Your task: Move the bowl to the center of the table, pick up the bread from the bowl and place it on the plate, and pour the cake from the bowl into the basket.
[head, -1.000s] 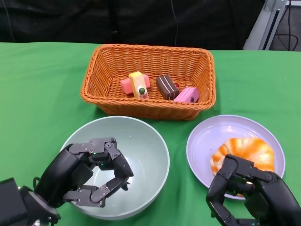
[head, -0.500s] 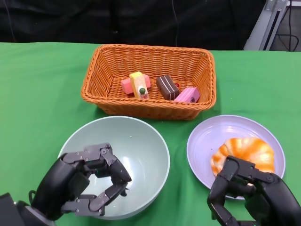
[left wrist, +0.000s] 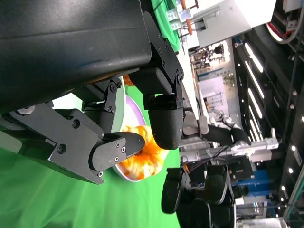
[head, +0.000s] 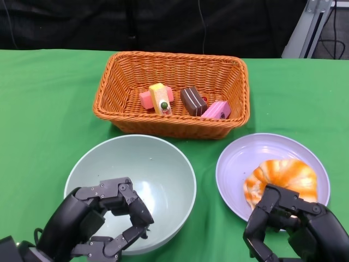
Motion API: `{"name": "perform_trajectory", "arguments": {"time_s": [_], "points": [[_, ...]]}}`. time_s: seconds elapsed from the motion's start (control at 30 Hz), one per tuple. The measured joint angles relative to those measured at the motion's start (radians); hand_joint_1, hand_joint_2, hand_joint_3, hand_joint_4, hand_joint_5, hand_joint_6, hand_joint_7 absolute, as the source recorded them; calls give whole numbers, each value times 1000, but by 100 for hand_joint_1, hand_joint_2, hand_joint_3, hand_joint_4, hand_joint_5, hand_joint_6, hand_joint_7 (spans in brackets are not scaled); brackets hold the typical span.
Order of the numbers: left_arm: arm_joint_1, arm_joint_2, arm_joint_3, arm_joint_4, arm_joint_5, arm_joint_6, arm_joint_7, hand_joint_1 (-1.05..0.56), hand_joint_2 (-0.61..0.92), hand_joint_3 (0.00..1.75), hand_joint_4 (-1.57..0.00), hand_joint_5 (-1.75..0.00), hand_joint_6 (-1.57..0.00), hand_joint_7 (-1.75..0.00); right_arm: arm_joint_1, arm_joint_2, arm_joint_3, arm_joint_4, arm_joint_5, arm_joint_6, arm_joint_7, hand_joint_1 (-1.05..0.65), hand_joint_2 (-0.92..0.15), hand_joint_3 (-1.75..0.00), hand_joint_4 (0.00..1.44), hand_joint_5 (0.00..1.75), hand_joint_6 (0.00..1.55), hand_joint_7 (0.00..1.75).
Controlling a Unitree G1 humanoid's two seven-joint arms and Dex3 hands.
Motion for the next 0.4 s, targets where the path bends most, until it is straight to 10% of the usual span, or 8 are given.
{"name": "perform_trajectory", "arguments": {"time_s": [0.4], "points": [[15, 2, 2, 2, -17, -6, -17, -9, 70, 71, -73, -148, -76, -109, 21, 0, 8, 0, -10, -13, 1, -27, -48, -100, 73, 175, 71, 142]]}}
